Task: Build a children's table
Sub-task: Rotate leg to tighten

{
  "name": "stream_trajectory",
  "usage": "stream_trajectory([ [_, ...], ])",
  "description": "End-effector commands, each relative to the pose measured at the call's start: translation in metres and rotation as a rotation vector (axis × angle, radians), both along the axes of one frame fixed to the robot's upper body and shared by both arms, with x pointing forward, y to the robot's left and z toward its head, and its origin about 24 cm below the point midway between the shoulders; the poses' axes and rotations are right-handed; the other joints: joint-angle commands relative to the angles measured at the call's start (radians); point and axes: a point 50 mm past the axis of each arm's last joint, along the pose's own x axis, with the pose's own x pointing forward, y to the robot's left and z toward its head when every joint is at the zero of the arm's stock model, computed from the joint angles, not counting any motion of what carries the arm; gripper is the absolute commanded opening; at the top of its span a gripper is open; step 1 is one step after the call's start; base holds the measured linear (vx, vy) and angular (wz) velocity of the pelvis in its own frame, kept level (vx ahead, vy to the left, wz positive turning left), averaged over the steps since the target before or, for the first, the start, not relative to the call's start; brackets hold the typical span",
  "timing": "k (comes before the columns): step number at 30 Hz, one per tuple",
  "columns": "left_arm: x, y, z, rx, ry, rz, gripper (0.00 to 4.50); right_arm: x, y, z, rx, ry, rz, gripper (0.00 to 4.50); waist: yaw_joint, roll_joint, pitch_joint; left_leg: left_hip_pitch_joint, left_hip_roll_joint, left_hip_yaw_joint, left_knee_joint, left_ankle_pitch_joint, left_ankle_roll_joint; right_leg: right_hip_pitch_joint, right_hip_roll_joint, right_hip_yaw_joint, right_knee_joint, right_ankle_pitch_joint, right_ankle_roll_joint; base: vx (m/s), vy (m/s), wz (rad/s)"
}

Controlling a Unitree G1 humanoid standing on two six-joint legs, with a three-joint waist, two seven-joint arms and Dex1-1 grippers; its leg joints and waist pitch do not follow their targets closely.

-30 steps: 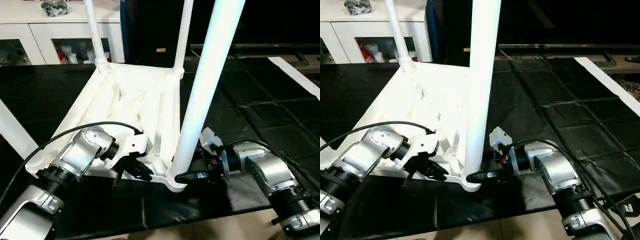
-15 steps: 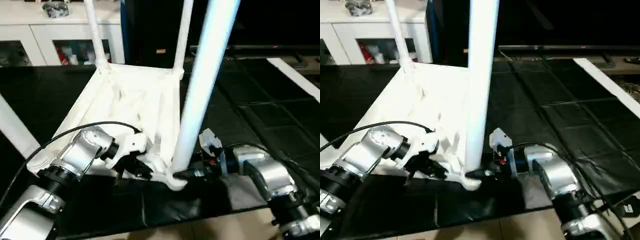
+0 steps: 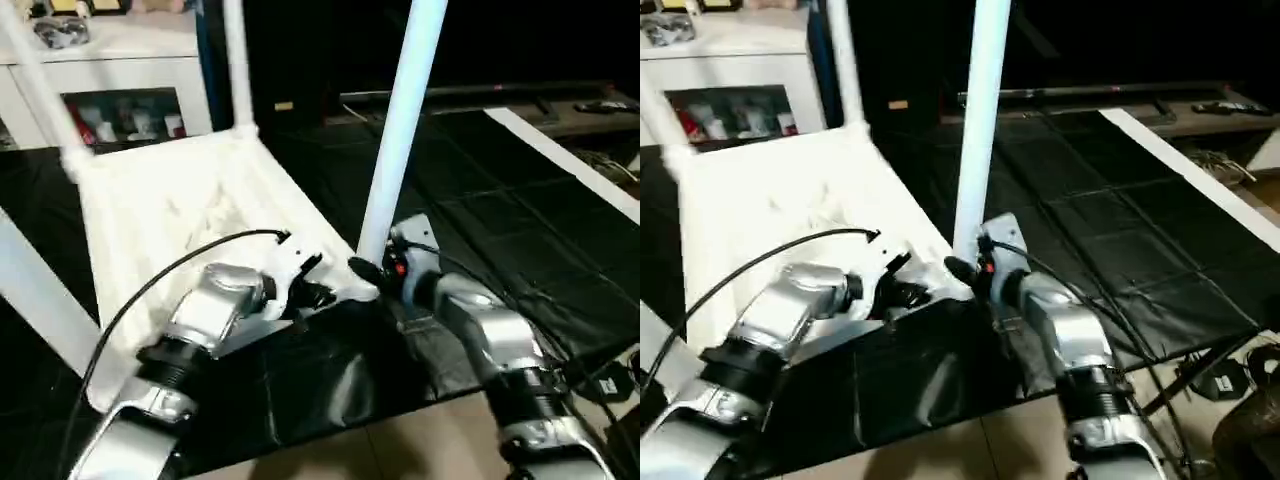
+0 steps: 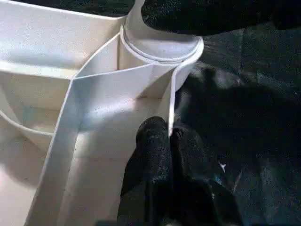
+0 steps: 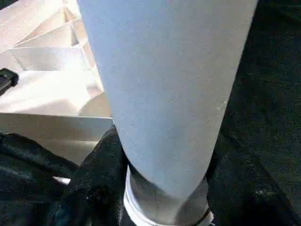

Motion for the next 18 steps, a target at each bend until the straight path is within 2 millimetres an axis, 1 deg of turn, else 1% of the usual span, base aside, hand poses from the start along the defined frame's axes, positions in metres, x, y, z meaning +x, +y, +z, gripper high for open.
stream_trajectory([
  [1,-0.002,-0.04,0.02,-0.109,-0.06,-0.091,0.0,-0.015,0.051,-0.009,0.07,0.074,0.181,2.69,0.004,0.002,-0.046,-0.011,0.005,0.002,-0.074,-0.315,0.031,0.04,-0.046,0.032,-0.098,-0.514,-0.082,0.0,0.0,0.0],
  [2,-0.003,-0.039,0.02,-0.106,-0.062,-0.089,0.0,-0.014,0.051,-0.009,0.066,0.071,0.179,2.69,0.004,0.002,-0.046,-0.01,0.006,0.002,-0.074,-0.315,0.032,0.04,-0.046,0.033,-0.096,-0.507,-0.086,0.0,0.0,0.0],
  [3,-0.003,-0.039,0.02,-0.106,-0.062,-0.089,0.0,-0.014,0.051,-0.009,0.066,0.071,0.179,2.88,0.005,0.003,-0.047,-0.011,0.007,0.002,-0.075,-0.306,0.033,0.041,-0.046,0.035,-0.093,-0.484,-0.094,0.0,0.0,0.0],
  [4,-0.004,-0.035,0.018,-0.091,-0.068,-0.115,0.0,-0.015,0.046,-0.009,0.07,0.064,0.187,3.02,0.007,0.001,-0.049,-0.01,0.009,0.004,-0.075,-0.292,0.035,0.041,-0.046,0.039,-0.089,-0.453,-0.106,0.0,0.0,0.0],
  [5,-0.005,-0.03,0.016,-0.074,-0.076,-0.15,0.0,-0.017,0.04,-0.008,0.085,0.056,0.202,3.02,0.007,0.002,-0.049,-0.012,0.009,0.004,-0.075,-0.285,0.037,0.042,-0.046,0.04,-0.088,-0.439,-0.11,0.0,0.0,0.0],
  [6,-0.007,-0.026,0.015,-0.062,-0.08,-0.18,0.0,-0.018,0.035,-0.008,0.095,0.052,0.214,3.13,0.008,0.002,-0.051,-0.016,0.01,0.005,-0.076,-0.268,0.042,0.046,-0.046,0.043,-0.082,-0.402,-0.12,0.0,0.0,0.0],
  [7,-0.007,-0.026,0.015,-0.062,-0.08,-0.18,0.0,-0.018,0.035,-0.008,0.095,0.052,0.214,3.13,0.01,0.002,-0.052,-0.016,0.011,0.005,-0.076,-0.259,0.044,0.047,-0.047,0.044,-0.079,-0.38,-0.127,0.0,0.0,0.0],
  [8,-0.008,-0.022,0.014,-0.052,-0.079,-0.204,0.0,-0.019,0.03,-0.007,0.1,0.046,0.227,3.34,0.01,0.002,-0.054,-0.015,0.013,0.006,-0.075,-0.244,0.049,0.048,-0.046,0.045,-0.074,-0.345,-0.143,0.0,0.0,0.0],
  [9,-0.009,-0.018,0.014,-0.045,-0.082,-0.237,0.0,-0.021,0.024,-0.006,0.104,0.036,0.255,3.42,0.014,0.003,-0.055,-0.01,0.013,0.01,-0.072,-0.233,0.056,0.045,-0.046,0.048,-0.073,-0.321,-0.156,0.0,0.0,0.0],
  [10,-0.011,-0.015,0.013,-0.038,-0.077,-0.263,0.0,-0.023,0.018,-0.005,0.105,0.03,0.283,3.42,0.014,0.003,-0.057,-0.014,0.013,0.011,-0.071,-0.215,0.058,0.049,-0.046,0.049,-0.068,-0.292,-0.165,0.0,0.0,0.0],
  [11,-0.011,-0.015,0.013,-0.038,-0.077,-0.263,0.0,-0.023,0.018,-0.005,0.105,0.03,0.283,3.51,0.018,0.004,-0.063,-0.016,0.014,0.012,-0.068,-0.167,0.066,0.054,-0.046,0.05,-0.059,-0.224,-0.183,0.0,0.0,0.0],
  [12,-0.013,-0.01,0.013,-0.027,-0.075,-0.306,0.0,-0.025,0.01,-0.003,0.104,0.015,0.325,3.69,0.023,0.004,-0.061,-0.017,0.013,0.014,-0.067,-0.139,0.073,0.053,-0.045,0.05,-0.056,-0.184,-0.2,0.0,0.0,0.0],
  [13,-0.013,-0.01,0.013,-0.027,-0.075,-0.306,0.0,-0.025,0.01,-0.003,0.104,0.015,0.325,3.69,0.023,0.004,-0.061,-0.017,0.013,0.014,-0.067,-0.139,0.073,0.053,-0.045,0.05,-0.056,-0.184,-0.2,0.0,0.0,0.0],
  [14,-0.016,-0.005,0.013,-0.021,-0.061,-0.354,0.0,-0.028,0.002,-0.002,0.103,0.004,0.367,3.84,0.032,0.007,-0.062,-0.014,0.016,0.015,-0.065,-0.116,0.083,0.054,-0.044,0.05,-0.048,-0.135,-0.219,0.0,0.0,0.0],
  [15,-0.019,-0.001,0.013,-0.017,-0.043,-0.412,0.0,-0.03,-0.009,0.001,0.098,-0.01,0.409,3.84,0.036,0.01,-0.063,-0.015,0.017,0.016,-0.065,-0.109,0.088,0.056,-0.044,0.05,-0.043,-0.11,-0.229,0.0,0.0,0.0],
  [16,-0.02,0.001,0.014,-0.016,-0.038,-0.432,0.0,-0.03,-0.012,0.002,0.098,-0.011,0.422,4.0,0.038,0.009,-0.063,-0.014,0.017,0.016,-0.064,-0.109,0.092,0.056,-0.044,0.05,-0.044,-0.102,-0.234,0.0,0.0,0.0],
  [17,-0.022,0.003,0.014,-0.014,-0.028,-0.471,0.0,-0.031,-0.018,0.004,0.09,-0.015,0.456,4.0,0.04,0.011,-0.062,-0.014,0.019,0.015,-0.064,-0.104,0.091,0.056,-0.045,0.051,-0.04,-0.091,-0.244,0.0,0.0,0.0],
  [18,-0.023,0.005,0.015,-0.011,-0.025,-0.498,0.0,-0.032,-0.022,0.006,0.083,-0.016,0.484,4.15,0.045,0.009,-0.063,-0.013,0.019,0.015,-0.063,-0.111,0.09,0.057,-0.045,0.049,-0.04,-0.094,-0.248,0.0,0.0,0.0],
])
